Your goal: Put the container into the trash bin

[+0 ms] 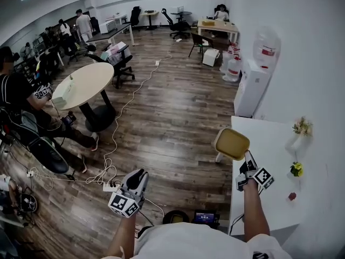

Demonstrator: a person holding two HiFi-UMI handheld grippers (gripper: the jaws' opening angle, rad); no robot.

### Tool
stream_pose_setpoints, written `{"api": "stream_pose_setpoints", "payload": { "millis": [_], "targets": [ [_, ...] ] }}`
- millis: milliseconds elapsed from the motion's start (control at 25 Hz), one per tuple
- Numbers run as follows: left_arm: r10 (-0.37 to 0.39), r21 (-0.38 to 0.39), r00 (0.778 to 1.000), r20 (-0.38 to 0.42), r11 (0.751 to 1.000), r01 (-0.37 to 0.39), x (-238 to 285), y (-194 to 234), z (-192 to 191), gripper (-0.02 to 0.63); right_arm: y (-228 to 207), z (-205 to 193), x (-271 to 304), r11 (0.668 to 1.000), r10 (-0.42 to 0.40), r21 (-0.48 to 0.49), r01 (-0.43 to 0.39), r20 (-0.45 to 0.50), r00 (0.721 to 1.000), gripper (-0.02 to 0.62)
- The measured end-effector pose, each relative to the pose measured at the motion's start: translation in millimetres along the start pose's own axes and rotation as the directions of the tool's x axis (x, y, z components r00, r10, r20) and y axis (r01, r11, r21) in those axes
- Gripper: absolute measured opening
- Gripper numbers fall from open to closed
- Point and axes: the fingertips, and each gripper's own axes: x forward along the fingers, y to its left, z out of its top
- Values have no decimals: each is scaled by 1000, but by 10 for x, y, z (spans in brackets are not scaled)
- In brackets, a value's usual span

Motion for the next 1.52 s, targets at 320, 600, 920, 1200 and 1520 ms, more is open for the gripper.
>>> {"api": "stream_pose_setpoints", "payload": {
  "millis": [320,600,920,1200,1520],
  "targets": [
    [39,21,999,-27,999,-38,-583,468,-46,73,534,-840,-2,998,11,-65,-16,-70,997,40],
    [-5,18,999,-43,1000,6,-931,780,-41,72,874,-1586,-56,998,2,-58,-8,-111,994,40],
    [-137,-8,988,-77,991,137,-997,789,-263,72,977,-2382,-402,999,-31,-37,26,-149,988,40],
    [-247,-46,958,-148,969,243,-1185,716,-724,72,864,-2934,-843,993,-115,-56,108,-157,981,40],
    [-276,-128,927,-254,960,250,-1162,657,-1673,67,124,-3724,-1184,970,-243,-74,231,-264,933,40]
  ]
}}
